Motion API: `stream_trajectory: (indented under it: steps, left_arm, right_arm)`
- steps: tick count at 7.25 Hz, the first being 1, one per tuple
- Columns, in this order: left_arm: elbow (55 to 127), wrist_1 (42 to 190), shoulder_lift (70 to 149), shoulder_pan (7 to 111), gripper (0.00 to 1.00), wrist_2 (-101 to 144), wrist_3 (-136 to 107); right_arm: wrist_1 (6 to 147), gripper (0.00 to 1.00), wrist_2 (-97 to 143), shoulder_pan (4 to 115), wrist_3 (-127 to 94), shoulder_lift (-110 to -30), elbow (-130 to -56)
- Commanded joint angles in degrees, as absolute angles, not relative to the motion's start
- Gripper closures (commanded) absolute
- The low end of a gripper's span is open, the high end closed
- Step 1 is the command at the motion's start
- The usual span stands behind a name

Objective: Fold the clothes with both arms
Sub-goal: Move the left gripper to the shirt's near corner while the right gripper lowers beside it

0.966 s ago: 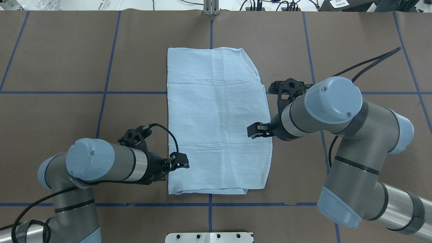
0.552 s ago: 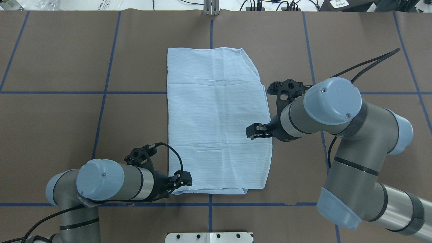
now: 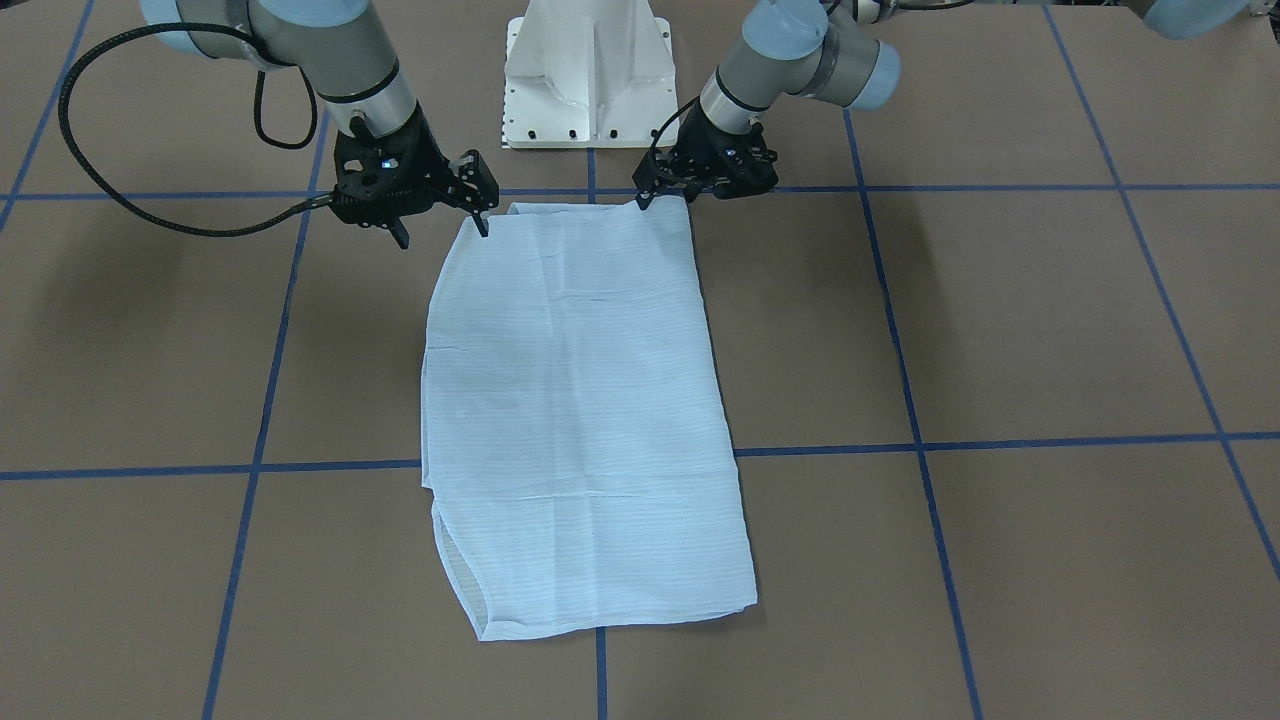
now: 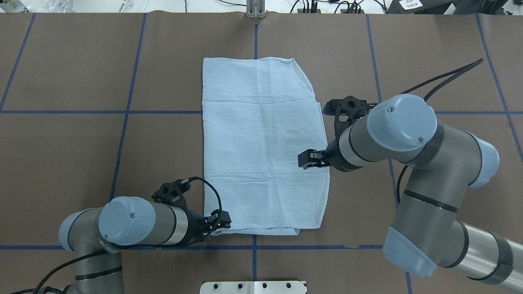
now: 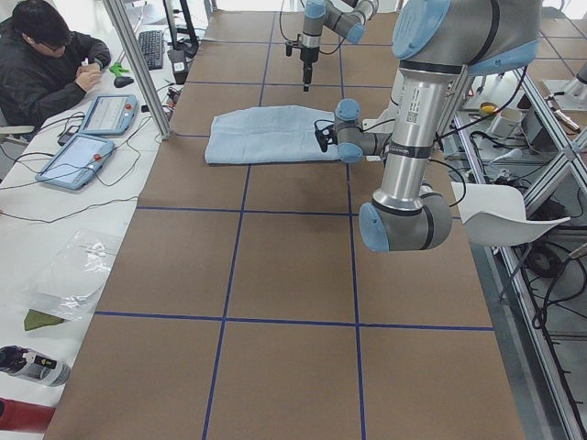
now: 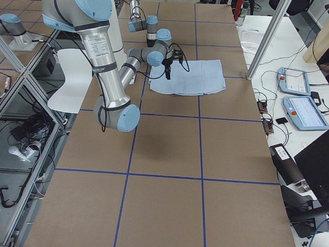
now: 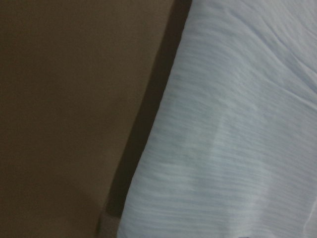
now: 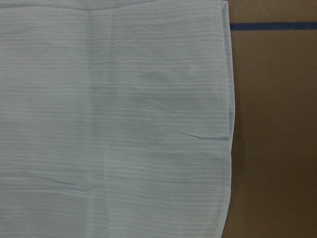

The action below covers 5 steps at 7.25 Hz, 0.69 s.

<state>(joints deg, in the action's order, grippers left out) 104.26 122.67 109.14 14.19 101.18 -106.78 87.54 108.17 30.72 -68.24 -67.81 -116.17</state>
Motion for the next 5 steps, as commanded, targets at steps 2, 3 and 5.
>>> stream_trajectory:
  steps: [2,3,5]
  left_arm:
    - [103.9,121.4,109.5,14.4,0.30,100.4,-106.9]
    - [103.9,121.4,109.5,14.8,0.41,100.4,-106.9]
    - [104.1,121.4,109.4,15.0,0.56,100.4,-106.9]
  right_arm:
    - [87.5,0.00,108.1,30.7,-68.2,-67.9,-115.9]
    - [87.5,0.00,107.9,30.7,-68.2,-67.9,-115.8]
    - [87.5,0.00,107.8,30.7,-68.2,-68.0,-115.7]
